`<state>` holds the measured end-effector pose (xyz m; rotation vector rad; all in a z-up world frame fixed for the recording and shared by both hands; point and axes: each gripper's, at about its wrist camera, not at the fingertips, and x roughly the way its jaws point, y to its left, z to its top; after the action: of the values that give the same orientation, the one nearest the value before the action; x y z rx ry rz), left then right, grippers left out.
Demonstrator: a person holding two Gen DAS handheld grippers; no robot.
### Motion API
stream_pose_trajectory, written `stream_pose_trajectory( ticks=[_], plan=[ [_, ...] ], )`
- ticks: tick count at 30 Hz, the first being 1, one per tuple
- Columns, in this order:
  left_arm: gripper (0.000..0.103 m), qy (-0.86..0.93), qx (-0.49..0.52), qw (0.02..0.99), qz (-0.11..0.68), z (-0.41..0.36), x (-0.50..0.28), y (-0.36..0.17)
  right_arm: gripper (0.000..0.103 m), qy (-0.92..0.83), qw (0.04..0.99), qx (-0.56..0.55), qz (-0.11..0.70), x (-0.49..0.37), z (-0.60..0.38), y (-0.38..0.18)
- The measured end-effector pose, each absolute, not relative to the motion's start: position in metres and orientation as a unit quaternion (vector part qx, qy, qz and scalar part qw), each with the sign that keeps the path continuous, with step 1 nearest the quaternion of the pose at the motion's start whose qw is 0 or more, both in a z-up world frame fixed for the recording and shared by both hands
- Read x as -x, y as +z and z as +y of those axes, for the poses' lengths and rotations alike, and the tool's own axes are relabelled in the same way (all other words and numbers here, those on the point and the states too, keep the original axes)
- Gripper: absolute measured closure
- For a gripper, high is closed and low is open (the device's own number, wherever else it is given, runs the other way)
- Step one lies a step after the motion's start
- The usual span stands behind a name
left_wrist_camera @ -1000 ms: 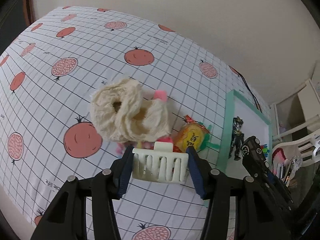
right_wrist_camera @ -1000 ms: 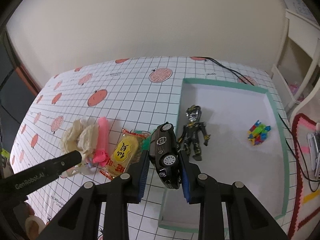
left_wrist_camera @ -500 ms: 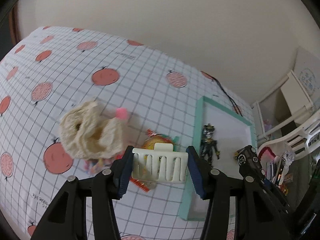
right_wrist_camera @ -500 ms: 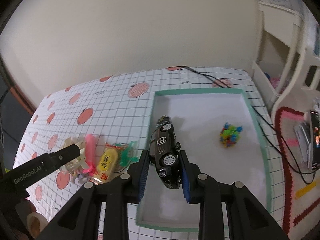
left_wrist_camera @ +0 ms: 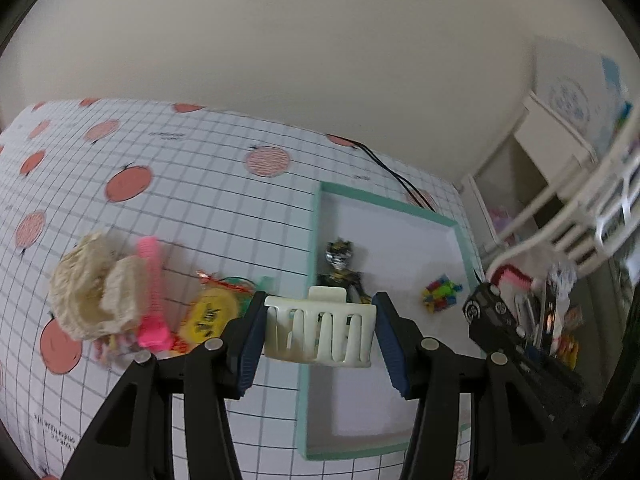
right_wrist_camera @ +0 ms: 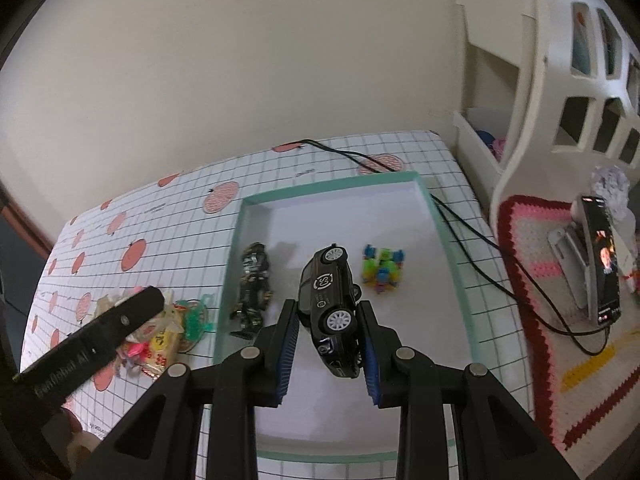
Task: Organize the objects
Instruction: 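Carry the car with the right tool while the left carries the white clip into the tray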
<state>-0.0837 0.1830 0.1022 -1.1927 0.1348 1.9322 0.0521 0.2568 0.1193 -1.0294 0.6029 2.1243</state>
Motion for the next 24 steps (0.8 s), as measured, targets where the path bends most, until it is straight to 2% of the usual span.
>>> stream_pose_trajectory(
  ticks=[24],
  plan=[
    [0.049,0.736,0.505,0.439,0.097,0.221,0.052,0.059,0.072,0.793,0.369,0.42,0.24,-0.077,0.286,0.093]
  ],
)
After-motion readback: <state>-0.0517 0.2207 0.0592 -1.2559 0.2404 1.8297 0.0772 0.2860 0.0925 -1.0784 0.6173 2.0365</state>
